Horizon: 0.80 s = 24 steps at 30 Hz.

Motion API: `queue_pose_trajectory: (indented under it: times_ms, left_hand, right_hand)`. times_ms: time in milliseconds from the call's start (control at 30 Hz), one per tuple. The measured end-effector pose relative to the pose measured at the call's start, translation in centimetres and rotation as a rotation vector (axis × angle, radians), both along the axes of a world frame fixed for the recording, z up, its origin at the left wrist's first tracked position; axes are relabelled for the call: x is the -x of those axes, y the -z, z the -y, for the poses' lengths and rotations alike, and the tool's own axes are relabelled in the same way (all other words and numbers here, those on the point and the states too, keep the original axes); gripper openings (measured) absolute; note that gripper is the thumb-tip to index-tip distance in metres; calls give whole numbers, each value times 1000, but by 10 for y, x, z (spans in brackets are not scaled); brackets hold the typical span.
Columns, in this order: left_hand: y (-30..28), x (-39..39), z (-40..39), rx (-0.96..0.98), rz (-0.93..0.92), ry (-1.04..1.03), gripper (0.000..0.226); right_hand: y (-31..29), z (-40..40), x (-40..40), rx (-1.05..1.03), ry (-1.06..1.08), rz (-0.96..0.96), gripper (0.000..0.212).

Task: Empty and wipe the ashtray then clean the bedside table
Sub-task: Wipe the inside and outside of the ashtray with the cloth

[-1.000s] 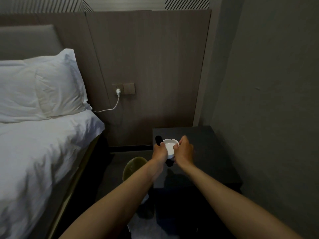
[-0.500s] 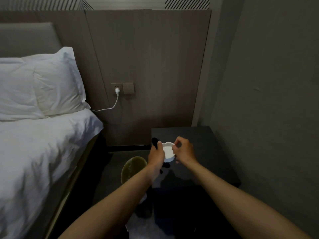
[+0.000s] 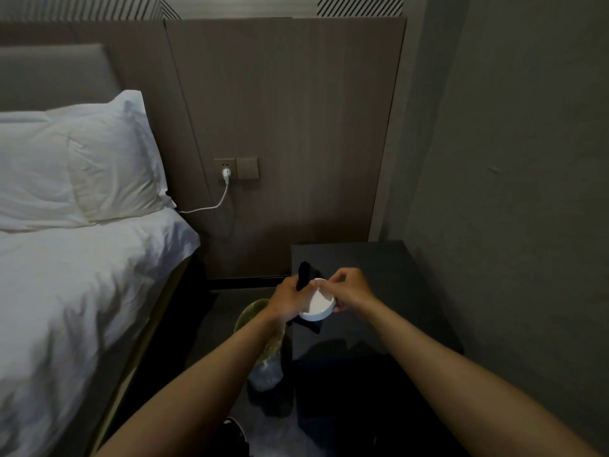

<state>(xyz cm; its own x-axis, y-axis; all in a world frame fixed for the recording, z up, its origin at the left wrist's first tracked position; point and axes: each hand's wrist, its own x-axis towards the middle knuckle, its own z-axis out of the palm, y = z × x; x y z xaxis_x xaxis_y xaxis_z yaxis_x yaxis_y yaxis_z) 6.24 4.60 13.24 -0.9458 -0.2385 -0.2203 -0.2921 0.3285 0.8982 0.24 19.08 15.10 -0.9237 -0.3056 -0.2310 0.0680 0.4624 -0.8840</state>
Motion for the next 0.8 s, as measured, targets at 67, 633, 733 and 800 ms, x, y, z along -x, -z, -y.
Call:
queue_pose_trajectory:
  times_ms: [67, 633, 733, 800]
  left_hand:
    - [3, 3, -2, 14, -8, -75, 33]
    - [-4, 4, -8, 107, -50, -238, 36]
    - [-6, 3, -1, 93, -42, -141, 45]
    - [-9, 2, 1, 104, -12, -100, 49]
  right_hand:
    - [-2, 3, -2, 24, 14, 42, 36]
    - [6, 13, -17, -168, -181, 75, 23]
    - [7, 8, -15, -159, -219, -8, 25]
    - [4, 6, -15, -177, -274, -44, 27]
